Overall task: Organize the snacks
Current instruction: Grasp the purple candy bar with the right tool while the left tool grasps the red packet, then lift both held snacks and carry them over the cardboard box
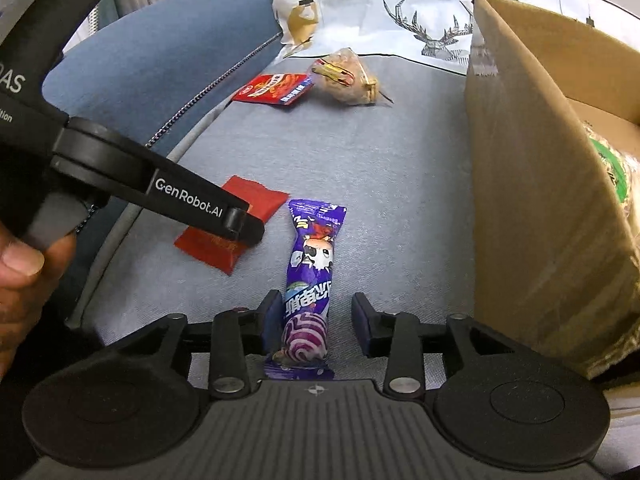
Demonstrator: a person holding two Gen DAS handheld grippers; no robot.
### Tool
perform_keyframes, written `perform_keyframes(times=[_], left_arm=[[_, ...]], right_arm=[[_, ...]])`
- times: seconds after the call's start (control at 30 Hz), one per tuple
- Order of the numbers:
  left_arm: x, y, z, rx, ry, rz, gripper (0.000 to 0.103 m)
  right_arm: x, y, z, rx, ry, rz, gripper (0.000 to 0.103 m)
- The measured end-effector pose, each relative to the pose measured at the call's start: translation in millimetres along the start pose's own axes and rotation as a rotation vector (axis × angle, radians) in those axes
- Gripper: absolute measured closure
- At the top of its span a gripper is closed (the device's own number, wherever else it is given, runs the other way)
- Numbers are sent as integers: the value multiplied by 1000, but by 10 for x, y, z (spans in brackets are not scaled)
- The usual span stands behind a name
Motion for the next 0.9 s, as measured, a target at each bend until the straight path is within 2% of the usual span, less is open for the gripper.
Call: perform_keyframes(times=[0.13, 0.5, 0.57, 0.63, 0.7, 0.9], left_arm=[[-50, -1, -12, 3, -6, -13, 35], [-53, -3, -9, 2, -17, -10, 34], [-53, -1, -8, 2, -17, -10, 34], [-47, 3, -4, 3, -18, -11, 34], [-46, 6, -1, 4, -19, -12, 34], [-55, 2, -18, 6, -23, -17, 35]], right_arm=[[21, -15, -29, -9, -9, 3, 60], [15, -37, -57, -26, 4, 9, 59], [20, -32, -61, -25, 13, 21, 62], [29, -26, -59, -28, 23, 36, 77], [39, -20, -62, -28, 26, 47, 82], [40, -38, -25, -52, 25, 45, 84]])
Point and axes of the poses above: each gripper's, at about its wrist camera, not at the fingertips, and z roughly against the way its jaws point, x to its left, y to its underside, the point moved 4 cm from there along -z, roughly the way its jaws point, and after that the axes turned 2 degrees about -y, right-handed, at the moved point
